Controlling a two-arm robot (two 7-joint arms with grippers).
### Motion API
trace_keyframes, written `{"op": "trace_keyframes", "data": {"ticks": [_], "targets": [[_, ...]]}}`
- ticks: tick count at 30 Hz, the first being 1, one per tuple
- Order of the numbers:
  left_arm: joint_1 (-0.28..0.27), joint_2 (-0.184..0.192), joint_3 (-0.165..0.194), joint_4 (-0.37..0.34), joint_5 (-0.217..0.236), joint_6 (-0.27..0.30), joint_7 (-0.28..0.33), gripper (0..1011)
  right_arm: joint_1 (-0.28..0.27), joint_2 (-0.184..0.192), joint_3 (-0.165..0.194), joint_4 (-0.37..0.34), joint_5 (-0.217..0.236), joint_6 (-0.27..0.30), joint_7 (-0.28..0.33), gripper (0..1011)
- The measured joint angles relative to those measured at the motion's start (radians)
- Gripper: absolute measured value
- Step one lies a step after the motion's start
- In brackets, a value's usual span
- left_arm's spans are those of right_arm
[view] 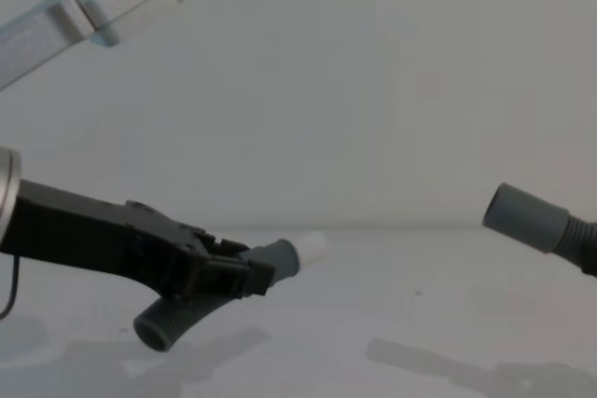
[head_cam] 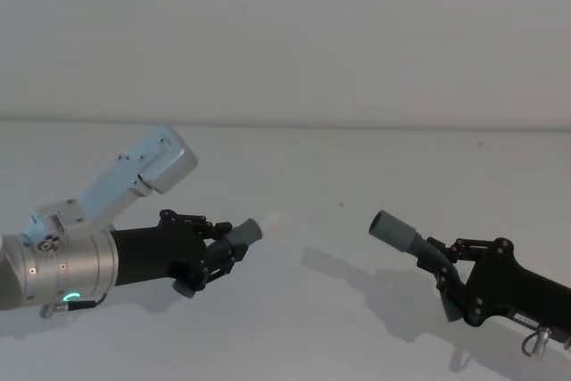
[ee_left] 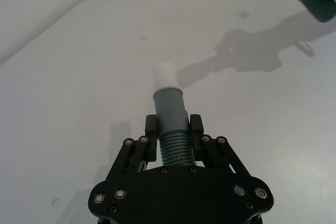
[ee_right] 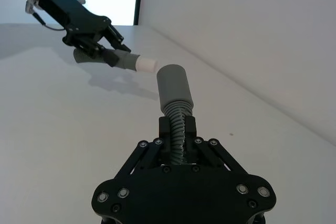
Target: Use both hands to pick up one end of the pipe from the table, align the ends, and insert them.
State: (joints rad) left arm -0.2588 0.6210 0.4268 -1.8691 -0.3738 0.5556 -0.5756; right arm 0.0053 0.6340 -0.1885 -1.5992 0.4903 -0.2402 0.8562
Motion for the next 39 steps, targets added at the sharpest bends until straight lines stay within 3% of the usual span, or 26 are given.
{"op": "trace_keyframes", "data": {"ticks": [18,30,39], "targets": [[-0.051,0.088,0.019,0.006,-0.036,-0.066,-0.151,351,0.049,0.031,-0.059,0.044,-0.018,-0.017,0.069,130],[-0.09,0.115,0.041,0.026,-0.052,-0.087,-0.224,351,0.083,0.053,-0.089,0.071,-0.013,-0.015,0.122,130],[-0.141,0.125,0.08,0.055,-0.061,-0.09,-0.303,351,0.094,0.068,-0.098,0.078,0.003,-0.02,0.151,129]]}}
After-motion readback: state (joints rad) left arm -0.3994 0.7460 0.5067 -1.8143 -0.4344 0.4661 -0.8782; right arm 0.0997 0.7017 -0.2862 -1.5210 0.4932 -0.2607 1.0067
